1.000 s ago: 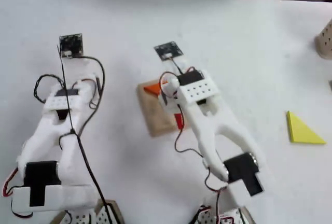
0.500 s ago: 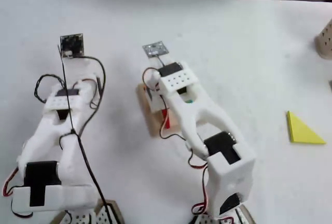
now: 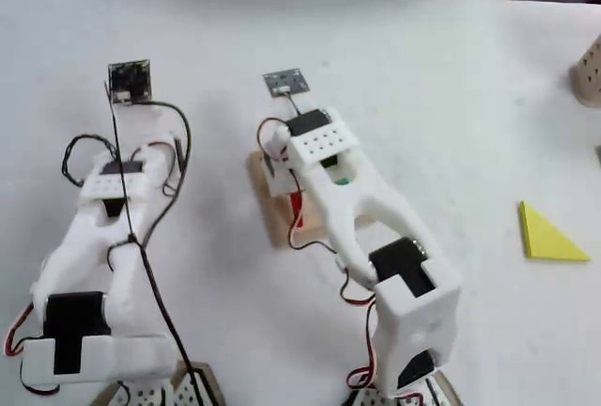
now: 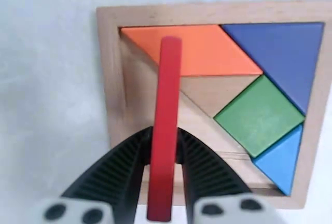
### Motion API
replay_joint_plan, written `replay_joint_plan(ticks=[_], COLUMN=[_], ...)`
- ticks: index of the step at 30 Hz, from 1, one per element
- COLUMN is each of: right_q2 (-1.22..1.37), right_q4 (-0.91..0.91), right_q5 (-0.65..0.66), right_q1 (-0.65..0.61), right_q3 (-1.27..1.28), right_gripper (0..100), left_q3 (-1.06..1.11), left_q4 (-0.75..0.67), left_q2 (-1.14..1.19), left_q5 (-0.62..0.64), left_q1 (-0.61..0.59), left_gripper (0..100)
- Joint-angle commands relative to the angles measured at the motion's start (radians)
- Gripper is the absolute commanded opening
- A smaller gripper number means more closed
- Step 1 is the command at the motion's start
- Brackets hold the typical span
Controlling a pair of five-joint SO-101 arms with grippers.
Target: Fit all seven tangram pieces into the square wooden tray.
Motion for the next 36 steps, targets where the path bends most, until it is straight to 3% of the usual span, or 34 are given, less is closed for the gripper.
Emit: replay_joint_plan(ticks=[1,18,26,32,36], right_q2=[-0.004,0.071,0.065,0.059,0.059], right_q4=[-0.018,-0.044,-0.021,0.140,0.255], right_q5=[-0.011,-0.064,-0.064,-0.057,0.025], right_q1=[-0.007,-0.093,-0.090,-0.077,-0.053], right_q3=[-0.035,-0.075,-0.075,-0.193,-0.292], right_gripper=[1.7,2.2,24.3,25.5,25.5], left_q3=[-0.029,-0.029,-0.029,-0.029,-0.029], left_q4=[-0.031,-0.034,-0.034,-0.034,-0.034], left_q2=[-0.050,-0.050,-0.050,-0.050,-0.050], left_q5=[-0.021,-0.021,-0.021,-0.021,-0.021], left_q1=[-0.012,-0.007,-0.007,-0.007,-0.007], left_gripper=[3,3,3,3,3])
